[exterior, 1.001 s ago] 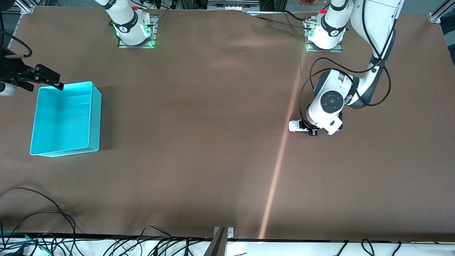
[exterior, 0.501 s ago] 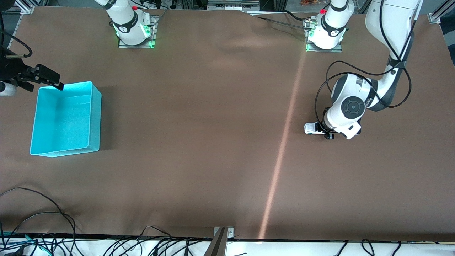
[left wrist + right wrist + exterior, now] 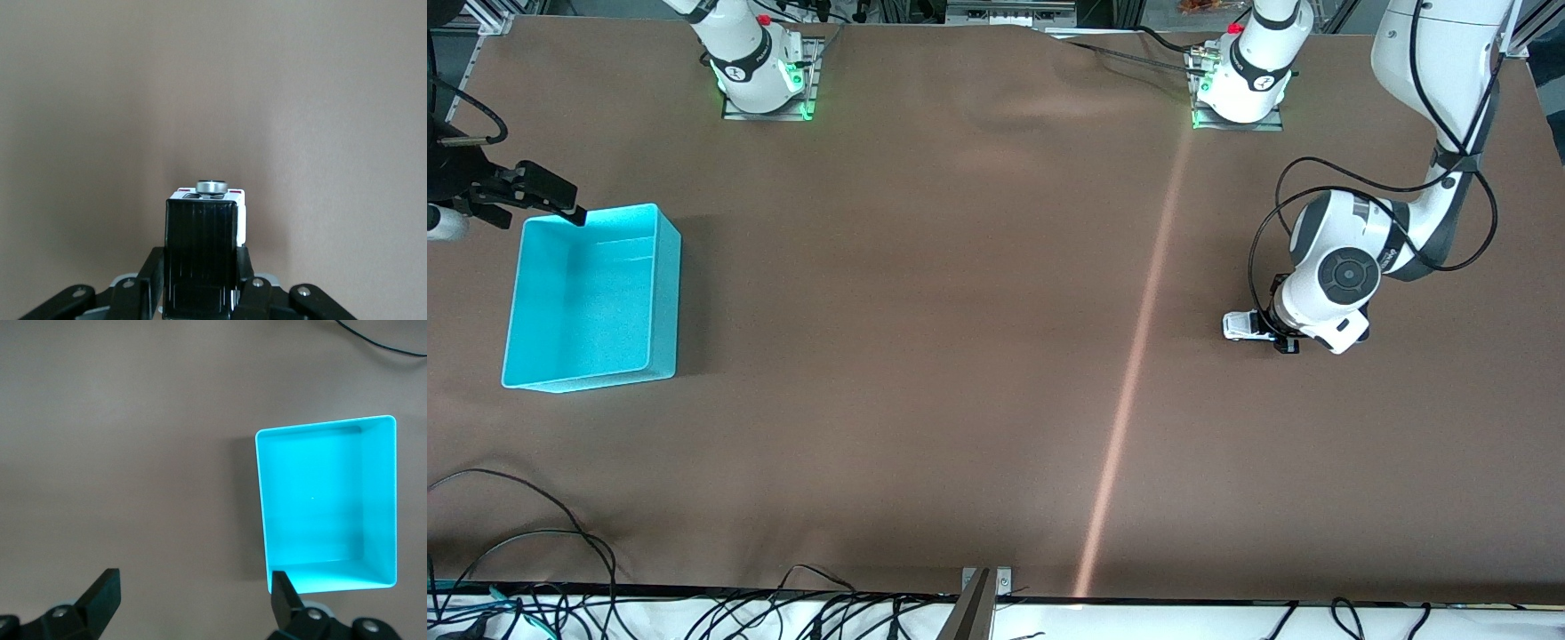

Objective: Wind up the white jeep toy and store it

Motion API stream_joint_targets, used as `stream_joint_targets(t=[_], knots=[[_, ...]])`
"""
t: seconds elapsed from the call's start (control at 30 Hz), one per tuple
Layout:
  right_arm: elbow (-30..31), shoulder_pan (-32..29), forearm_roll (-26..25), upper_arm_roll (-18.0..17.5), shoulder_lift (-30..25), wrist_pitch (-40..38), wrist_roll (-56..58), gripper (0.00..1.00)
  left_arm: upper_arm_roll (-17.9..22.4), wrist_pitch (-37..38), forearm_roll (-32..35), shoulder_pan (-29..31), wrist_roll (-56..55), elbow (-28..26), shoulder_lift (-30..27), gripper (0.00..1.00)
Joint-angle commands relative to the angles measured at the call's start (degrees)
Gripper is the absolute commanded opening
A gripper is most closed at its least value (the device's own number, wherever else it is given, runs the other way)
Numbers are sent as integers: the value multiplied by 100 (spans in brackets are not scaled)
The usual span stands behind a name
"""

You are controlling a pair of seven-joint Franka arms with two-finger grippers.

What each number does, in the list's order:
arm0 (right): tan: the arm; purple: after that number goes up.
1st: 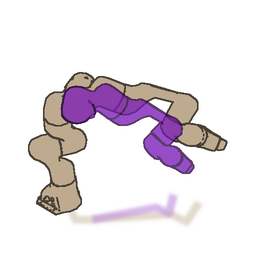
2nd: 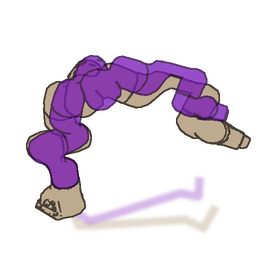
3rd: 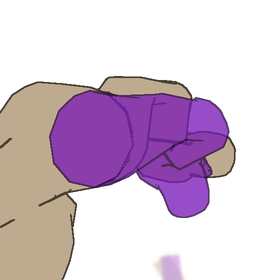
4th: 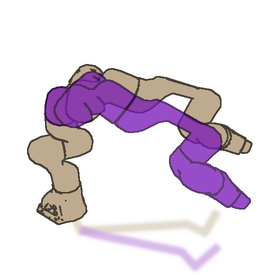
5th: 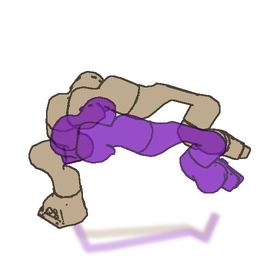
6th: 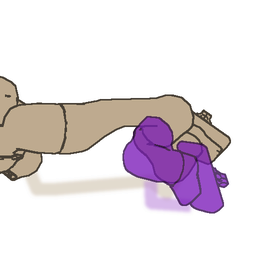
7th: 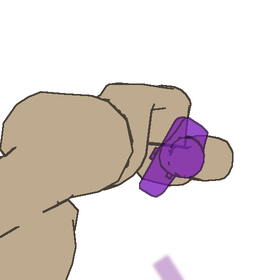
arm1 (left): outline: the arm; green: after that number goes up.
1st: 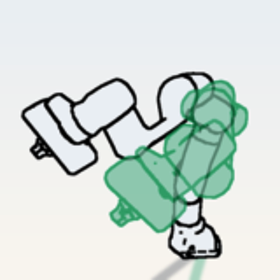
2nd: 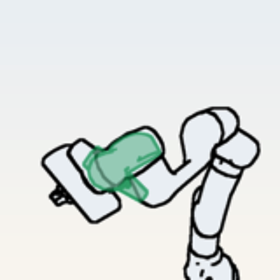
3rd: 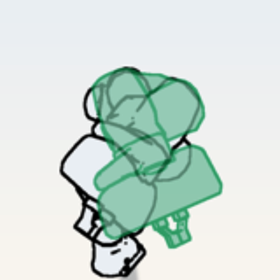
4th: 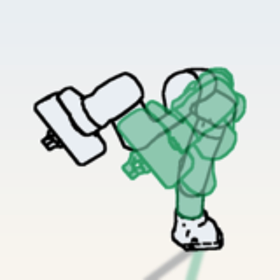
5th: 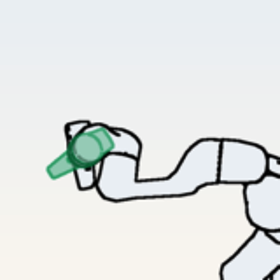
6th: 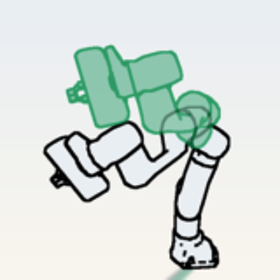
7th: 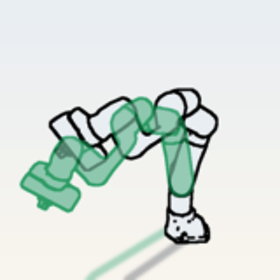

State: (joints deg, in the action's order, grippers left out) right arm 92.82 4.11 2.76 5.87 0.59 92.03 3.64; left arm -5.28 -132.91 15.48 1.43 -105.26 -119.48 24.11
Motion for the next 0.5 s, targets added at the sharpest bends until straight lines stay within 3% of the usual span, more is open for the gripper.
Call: stream_joint_targets(t=[0.0,0.47], knots=[[-151,-16,-30,11,90,-98,67,100,36,-482,280,112,58,145,621,15],[-151,-25,-21,19,99,-98,67,100,36,-482,315,243,277,162,621,17]])
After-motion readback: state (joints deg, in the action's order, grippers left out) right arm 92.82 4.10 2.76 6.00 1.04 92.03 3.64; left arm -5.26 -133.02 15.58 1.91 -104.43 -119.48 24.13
